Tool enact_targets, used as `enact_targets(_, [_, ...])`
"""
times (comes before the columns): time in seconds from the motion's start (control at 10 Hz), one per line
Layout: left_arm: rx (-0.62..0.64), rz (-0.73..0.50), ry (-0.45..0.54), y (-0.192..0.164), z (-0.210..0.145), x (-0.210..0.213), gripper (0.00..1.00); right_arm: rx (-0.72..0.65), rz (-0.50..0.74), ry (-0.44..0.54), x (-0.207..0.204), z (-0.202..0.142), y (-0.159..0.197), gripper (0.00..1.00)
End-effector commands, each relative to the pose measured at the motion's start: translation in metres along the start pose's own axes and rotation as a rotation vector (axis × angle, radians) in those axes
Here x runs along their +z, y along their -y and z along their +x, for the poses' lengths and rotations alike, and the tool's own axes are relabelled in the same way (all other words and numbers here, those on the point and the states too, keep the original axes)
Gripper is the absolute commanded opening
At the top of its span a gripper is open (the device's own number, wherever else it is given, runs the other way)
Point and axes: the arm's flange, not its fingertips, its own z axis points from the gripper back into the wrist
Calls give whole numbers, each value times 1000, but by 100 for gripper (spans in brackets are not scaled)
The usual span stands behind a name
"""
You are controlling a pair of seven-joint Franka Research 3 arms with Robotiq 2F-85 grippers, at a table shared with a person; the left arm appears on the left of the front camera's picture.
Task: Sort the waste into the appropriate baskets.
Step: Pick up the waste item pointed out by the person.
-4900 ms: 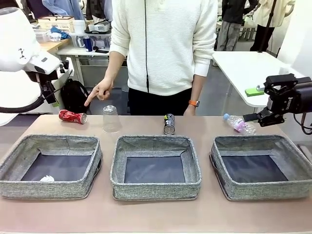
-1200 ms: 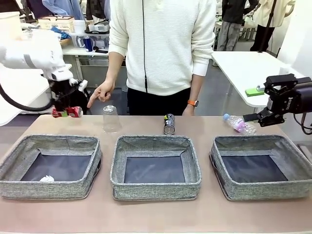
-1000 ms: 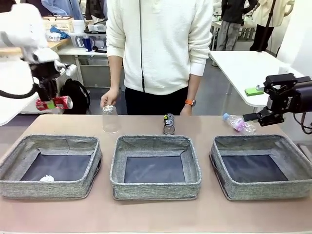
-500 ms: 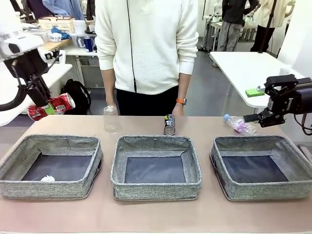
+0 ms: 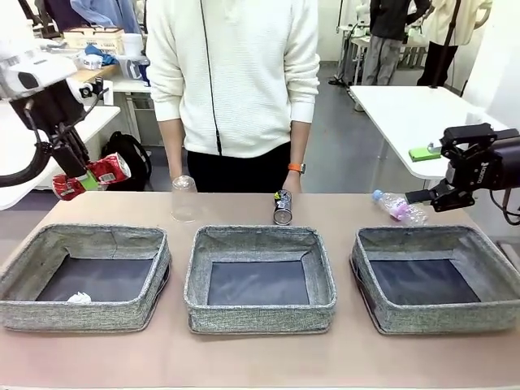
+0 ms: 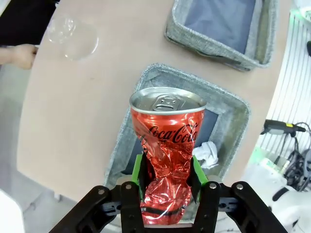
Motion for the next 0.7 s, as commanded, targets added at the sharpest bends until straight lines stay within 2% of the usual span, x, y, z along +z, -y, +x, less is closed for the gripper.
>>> enact_targets(0.0, [-1,0,-1,0,2,-1,42,-20,3,-3,2,0,-4,100])
enact_targets(0.1, [144,-26,61,8,10,9,42,-20,3,-3,2,0,-4,100])
enact_targets(0.2, [176,-26,82,31,28,25,42,-20,3,-3,2,0,-4,100])
enact_targets(0.4, [251,-57,20,85,74,47,42,-20,3,-3,2,0,-4,100])
enact_targets(0.5, [487,-141,78,109,115,53,42,-20,3,-3,2,0,-4,100])
enact_targets(0.6, [617,-145,130,130,146,56,42,-20,3,-3,2,0,-4,100])
